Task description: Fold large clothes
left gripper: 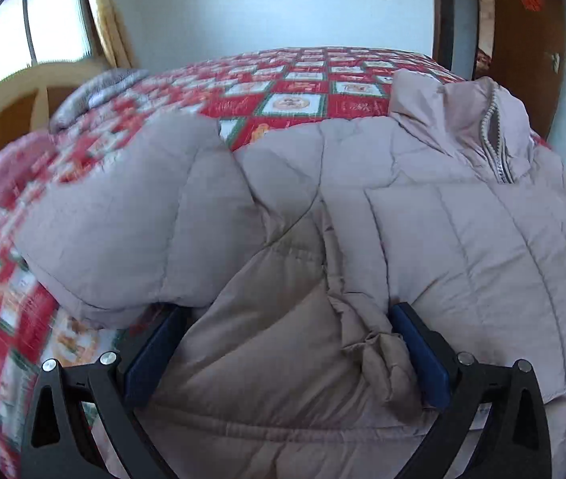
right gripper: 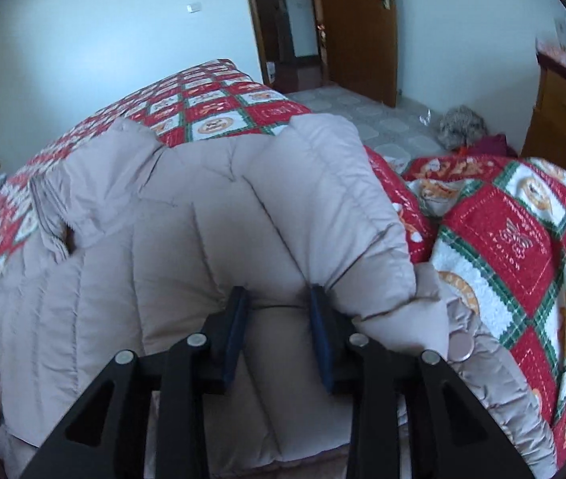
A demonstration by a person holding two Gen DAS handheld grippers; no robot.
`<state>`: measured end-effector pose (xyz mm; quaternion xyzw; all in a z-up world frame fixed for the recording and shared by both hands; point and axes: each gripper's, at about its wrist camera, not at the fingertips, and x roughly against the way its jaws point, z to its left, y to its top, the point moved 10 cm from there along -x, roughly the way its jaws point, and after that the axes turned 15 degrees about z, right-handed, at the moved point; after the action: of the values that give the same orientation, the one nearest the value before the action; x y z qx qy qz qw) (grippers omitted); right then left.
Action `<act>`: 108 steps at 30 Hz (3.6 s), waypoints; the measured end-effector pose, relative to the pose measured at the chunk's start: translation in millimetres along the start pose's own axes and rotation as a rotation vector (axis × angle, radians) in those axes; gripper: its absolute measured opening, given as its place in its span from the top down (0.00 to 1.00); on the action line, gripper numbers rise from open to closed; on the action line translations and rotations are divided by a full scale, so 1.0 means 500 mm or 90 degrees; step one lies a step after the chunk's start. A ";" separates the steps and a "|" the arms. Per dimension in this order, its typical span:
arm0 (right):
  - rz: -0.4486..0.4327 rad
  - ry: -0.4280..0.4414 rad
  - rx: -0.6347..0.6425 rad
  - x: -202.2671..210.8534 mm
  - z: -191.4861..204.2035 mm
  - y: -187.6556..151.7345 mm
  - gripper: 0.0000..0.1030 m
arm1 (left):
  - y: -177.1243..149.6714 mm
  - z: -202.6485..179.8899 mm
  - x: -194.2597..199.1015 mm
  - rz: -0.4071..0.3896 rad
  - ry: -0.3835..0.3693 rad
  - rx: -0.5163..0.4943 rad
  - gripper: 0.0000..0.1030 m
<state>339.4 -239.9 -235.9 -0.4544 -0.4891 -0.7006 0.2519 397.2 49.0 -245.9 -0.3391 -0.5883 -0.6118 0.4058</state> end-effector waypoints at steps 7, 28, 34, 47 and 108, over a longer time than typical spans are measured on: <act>-0.009 -0.015 0.023 -0.003 0.006 -0.001 0.46 | 0.004 0.039 0.033 -0.011 -0.069 0.036 0.01; -0.010 -0.024 0.056 -0.014 0.025 -0.004 0.24 | 0.060 0.715 -0.116 -0.024 -0.110 0.567 0.40; -0.009 -0.034 0.063 -0.018 0.027 -0.003 0.22 | 0.068 0.686 -0.113 -0.064 -0.114 0.514 0.61; -0.009 -0.032 0.063 -0.019 0.027 0.000 0.22 | 0.179 0.464 0.199 -0.263 -0.165 0.238 0.97; 0.042 0.171 -0.006 0.091 0.071 -0.202 0.23 | -0.182 0.164 0.078 -0.033 -0.153 0.070 0.10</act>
<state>251.7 -163.7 -238.1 -0.3736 -0.4325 -0.7489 0.3354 293.3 124.9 -245.2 -0.3716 -0.6737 -0.5442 0.3344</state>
